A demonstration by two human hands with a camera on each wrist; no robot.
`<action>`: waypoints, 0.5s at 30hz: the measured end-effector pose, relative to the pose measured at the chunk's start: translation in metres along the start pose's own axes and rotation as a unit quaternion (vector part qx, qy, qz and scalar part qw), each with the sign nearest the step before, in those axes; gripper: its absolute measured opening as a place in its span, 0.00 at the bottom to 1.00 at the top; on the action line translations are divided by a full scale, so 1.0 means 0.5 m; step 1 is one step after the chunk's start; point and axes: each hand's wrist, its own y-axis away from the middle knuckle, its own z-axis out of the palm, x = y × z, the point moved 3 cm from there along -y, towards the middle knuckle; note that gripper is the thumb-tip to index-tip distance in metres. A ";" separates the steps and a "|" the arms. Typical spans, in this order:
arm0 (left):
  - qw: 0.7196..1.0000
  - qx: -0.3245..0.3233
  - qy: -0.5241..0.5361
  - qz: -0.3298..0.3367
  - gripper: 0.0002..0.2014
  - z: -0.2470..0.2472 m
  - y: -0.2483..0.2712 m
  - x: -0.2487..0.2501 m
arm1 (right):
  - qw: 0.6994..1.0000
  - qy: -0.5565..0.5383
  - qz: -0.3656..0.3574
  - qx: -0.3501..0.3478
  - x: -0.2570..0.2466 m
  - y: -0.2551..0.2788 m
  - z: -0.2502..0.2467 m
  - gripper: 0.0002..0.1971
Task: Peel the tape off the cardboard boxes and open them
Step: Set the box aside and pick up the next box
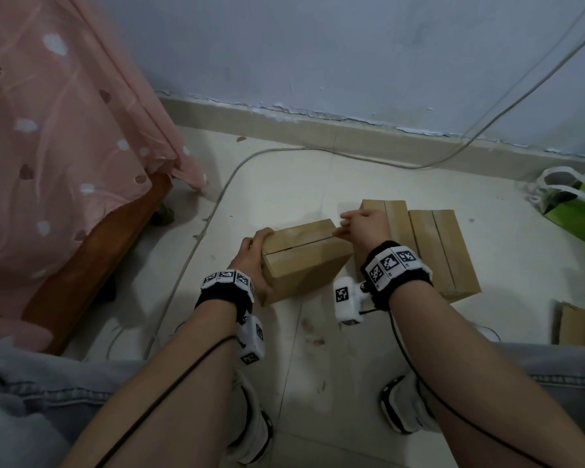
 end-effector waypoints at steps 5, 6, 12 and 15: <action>1.000 0.017 0.015 0.016 0.61 -0.001 -0.006 0.015 | 0.932 0.309 -0.132 -0.137 -0.036 0.043 0.069 0.25; 1.000 0.019 0.016 0.020 0.60 0.000 -0.007 0.020 | 0.907 0.359 -0.145 -0.166 -0.032 0.055 0.089 0.28; 0.999 0.009 0.016 0.027 0.60 0.005 -0.006 0.021 | 0.891 0.394 -0.186 -0.129 0.015 0.065 0.134 0.08; 1.000 0.007 0.008 0.022 0.60 0.012 -0.003 0.010 | 0.881 0.423 -0.176 -0.118 0.022 0.054 0.122 0.06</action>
